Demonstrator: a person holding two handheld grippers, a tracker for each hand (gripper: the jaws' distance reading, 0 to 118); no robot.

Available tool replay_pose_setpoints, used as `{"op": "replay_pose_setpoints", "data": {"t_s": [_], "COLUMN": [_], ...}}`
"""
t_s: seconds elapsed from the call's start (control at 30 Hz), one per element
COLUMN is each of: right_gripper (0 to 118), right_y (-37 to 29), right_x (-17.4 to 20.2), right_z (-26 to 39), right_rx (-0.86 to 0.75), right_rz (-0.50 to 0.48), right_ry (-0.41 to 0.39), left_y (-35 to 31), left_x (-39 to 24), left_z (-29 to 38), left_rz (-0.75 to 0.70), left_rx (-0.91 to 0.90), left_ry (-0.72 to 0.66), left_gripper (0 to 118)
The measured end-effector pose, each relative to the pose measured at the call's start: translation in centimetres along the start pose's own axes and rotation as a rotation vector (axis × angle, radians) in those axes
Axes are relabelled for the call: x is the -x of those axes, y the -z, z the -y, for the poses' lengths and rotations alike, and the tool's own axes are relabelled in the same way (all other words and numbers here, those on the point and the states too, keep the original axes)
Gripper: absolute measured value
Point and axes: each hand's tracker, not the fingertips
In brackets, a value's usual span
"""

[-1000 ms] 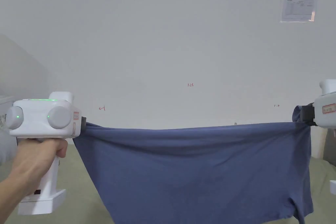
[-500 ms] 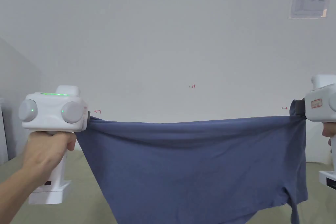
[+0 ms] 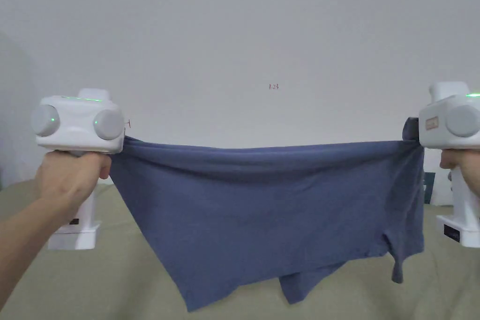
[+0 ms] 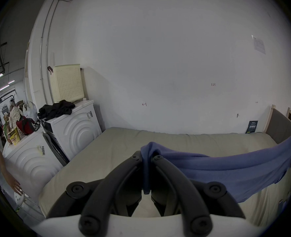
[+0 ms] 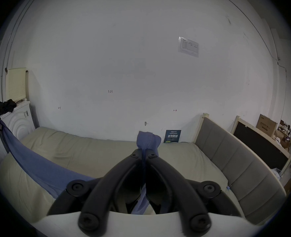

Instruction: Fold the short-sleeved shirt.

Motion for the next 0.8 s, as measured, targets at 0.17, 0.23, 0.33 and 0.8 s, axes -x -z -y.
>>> {"op": "replay_pose_setpoints", "data": {"t_s": [0.17, 0.23, 0.33, 0.8], "right_gripper": [5, 5, 5, 5], "right_y": [3.4, 4.3, 4.4, -10.3], "right_x": [0.5, 0.6, 0.5, -2.0], "right_z": [3.2, 5.5, 9.9, 34.0], "right_rx": [0.036, 0.073, 0.121, 0.360], "right_rz": [-0.015, -0.019, -0.035, -0.076], "right_ry": [-0.002, -0.002, 0.011, 0.119], "left_y": [2.3, 3.2, 3.6, -6.1], "left_x": [-1.0, -0.8, -0.3, 5.3], "left_z": [3.7, 5.8, 9.4, 30.4], "left_rz": [-0.007, 0.016, 0.032, 0.141], "left_rx": [0.045, 0.086, 0.122, 0.369], "left_ry": [0.030, 0.020, 0.035, 0.045], "left_gripper": [4, 4, 4, 4]}}
